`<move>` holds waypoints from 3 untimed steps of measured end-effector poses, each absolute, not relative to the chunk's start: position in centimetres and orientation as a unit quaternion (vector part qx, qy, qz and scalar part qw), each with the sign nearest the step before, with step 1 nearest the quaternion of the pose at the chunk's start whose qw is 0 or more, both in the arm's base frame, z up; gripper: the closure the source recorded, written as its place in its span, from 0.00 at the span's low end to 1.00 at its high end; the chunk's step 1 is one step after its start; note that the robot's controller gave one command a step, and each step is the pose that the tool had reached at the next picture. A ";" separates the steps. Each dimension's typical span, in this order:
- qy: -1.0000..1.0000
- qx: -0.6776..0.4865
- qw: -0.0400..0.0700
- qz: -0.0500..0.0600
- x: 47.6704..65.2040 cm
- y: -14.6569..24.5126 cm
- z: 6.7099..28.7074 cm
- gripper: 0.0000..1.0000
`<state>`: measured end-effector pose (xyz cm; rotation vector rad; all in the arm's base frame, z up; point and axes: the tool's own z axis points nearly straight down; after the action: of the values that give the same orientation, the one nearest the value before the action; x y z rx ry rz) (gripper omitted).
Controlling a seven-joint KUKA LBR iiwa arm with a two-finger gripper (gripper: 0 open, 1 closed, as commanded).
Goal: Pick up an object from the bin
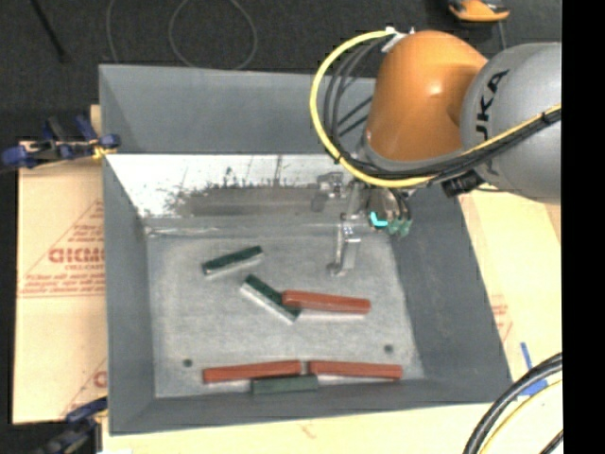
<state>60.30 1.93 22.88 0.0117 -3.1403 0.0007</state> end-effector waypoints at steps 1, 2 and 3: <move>-1.000 0.002 0.003 0.001 57.6 -3.5 8.2 0.00; -1.000 0.003 -0.002 0.000 57.8 -3.3 8.7 1.00; -0.999 0.043 -0.001 0.001 56.1 -5.5 8.4 1.00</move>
Offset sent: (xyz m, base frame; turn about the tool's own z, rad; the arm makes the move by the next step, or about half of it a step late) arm -0.0255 -0.0512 -0.1428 -0.0006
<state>56.15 -5.55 8.37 0.1362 -3.1397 0.0024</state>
